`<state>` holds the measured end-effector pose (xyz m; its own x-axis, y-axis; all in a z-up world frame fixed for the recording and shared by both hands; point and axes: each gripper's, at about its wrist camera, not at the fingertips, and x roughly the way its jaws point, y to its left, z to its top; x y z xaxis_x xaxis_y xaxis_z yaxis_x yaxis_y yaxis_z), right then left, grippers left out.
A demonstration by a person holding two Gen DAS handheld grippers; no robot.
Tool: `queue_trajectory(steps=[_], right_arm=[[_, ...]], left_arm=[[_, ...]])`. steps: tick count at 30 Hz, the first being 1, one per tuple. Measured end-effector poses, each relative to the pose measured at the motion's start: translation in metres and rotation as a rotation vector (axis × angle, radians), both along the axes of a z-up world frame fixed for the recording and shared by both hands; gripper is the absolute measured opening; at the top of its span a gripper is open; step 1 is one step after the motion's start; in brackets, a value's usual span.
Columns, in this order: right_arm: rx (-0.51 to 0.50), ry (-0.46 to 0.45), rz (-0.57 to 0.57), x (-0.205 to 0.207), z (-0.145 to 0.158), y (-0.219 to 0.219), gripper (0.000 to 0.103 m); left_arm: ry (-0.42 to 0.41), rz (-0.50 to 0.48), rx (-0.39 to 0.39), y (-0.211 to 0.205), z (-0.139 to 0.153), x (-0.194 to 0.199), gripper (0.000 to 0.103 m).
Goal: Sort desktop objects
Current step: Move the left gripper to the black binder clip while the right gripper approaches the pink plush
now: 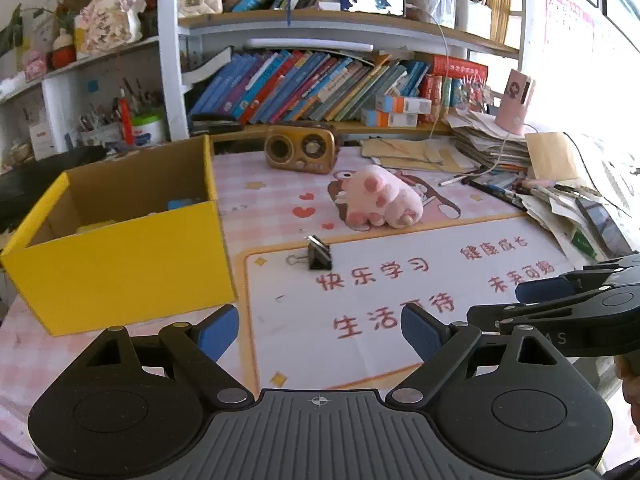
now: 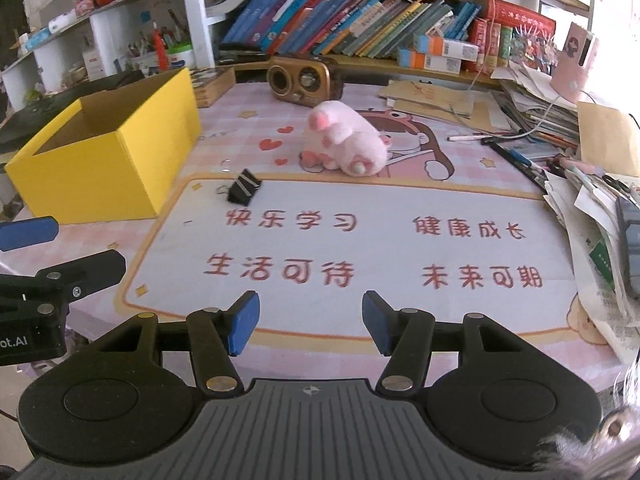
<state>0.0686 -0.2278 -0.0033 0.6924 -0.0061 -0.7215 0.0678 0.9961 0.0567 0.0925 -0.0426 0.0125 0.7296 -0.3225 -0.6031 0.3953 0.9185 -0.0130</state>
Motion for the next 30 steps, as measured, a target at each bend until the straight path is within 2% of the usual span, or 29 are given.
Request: queue_trajectory(steps=[9,16,21,25,30], right_arm=[[-0.008,0.011,0.014,0.029,-0.002,-0.037,0.058],[-0.006,0.003,0.049,0.053,-0.001,-0.062,0.06],[0.009,0.006,0.085,0.072,-0.004,-0.074,0.061],[0.018,0.001,0.12,0.088,-0.005,-0.08,0.063],[0.044,-0.008,0.142,0.11,-0.008,-0.087,0.064]], left_arm=[[0.028,0.012,-0.013,-0.034,-0.006,0.029,0.09],[0.032,0.061,-0.016,-0.052,-0.009,0.05,0.089],[0.047,0.109,-0.013,-0.06,-0.011,0.066,0.079],[0.059,0.134,0.004,-0.067,-0.016,0.082,0.066],[0.087,0.182,0.012,-0.07,-0.025,0.103,0.063]])
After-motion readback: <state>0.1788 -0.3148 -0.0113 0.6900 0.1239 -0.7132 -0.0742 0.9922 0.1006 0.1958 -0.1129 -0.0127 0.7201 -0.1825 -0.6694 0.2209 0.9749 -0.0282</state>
